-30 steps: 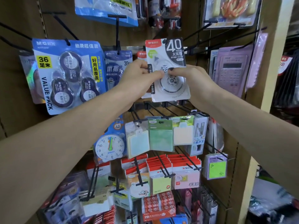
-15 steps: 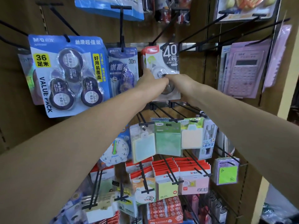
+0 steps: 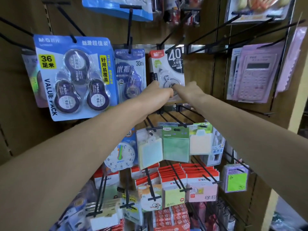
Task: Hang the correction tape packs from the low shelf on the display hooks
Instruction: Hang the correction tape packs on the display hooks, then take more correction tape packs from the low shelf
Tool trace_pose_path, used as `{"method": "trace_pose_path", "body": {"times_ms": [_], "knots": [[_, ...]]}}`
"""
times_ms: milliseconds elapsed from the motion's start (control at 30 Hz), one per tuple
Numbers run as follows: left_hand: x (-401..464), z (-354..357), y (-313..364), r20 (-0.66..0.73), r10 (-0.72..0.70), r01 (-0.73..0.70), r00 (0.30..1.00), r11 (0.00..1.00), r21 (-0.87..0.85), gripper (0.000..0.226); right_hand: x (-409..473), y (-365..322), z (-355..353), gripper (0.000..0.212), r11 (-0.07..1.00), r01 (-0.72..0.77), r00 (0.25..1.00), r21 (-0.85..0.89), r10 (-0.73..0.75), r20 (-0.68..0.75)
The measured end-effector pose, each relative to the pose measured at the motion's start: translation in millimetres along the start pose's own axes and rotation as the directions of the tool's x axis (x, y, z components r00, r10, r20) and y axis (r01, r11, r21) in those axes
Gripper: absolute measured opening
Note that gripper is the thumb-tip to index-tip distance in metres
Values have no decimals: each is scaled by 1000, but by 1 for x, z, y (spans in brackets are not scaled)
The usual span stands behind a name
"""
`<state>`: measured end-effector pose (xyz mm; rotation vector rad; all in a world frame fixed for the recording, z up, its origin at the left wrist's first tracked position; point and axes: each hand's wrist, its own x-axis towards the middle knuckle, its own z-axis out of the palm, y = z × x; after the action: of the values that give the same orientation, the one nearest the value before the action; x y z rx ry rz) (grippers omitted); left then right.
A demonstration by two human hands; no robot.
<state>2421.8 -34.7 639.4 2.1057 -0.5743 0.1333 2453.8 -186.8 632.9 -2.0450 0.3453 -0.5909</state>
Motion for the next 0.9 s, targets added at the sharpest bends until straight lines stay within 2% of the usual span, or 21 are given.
{"method": "trace_pose_path", "body": {"times_ms": [67, 133, 267, 367, 500, 600, 700, 800, 900], "knots": [[-6, -1, -1, 7, 17, -17, 1000, 999, 27, 70, -6, 5, -4, 74, 996, 53, 996, -71, -57, -62], [-13, -1, -2, -19, 52, -51, 998, 998, 31, 70, -17, 8, -11, 64, 990, 119, 988, -80, -126, -91], [-29, 3, -11, -56, 174, -171, 983, 984, 46, 61, -59, 5, -25, 47, 968, 251, 951, -22, -251, -179], [-51, 7, -21, -116, 314, -311, 942, 949, 43, 47, -97, 7, -33, 36, 937, 348, 914, 32, -331, -232], [-93, 13, -38, -209, 449, -459, 869, 888, 1, 26, -141, 32, -34, 20, 914, 383, 893, 136, -329, -307], [-126, 27, -63, -181, 505, -517, 844, 856, -21, 19, -176, 62, -27, 11, 902, 381, 890, 201, -299, -344], [-162, 54, -98, -89, 514, -519, 853, 853, -51, 18, -214, 103, -14, 8, 910, 345, 907, 229, -260, -331], [-193, 91, -142, 69, 481, -478, 874, 876, -64, 15, -247, 159, 9, 8, 941, 222, 942, 254, -140, -305], [-221, 135, -201, 231, 337, -328, 913, 942, -77, 16, -283, 225, 42, 12, 971, 12, 960, 239, 55, -274]]}}
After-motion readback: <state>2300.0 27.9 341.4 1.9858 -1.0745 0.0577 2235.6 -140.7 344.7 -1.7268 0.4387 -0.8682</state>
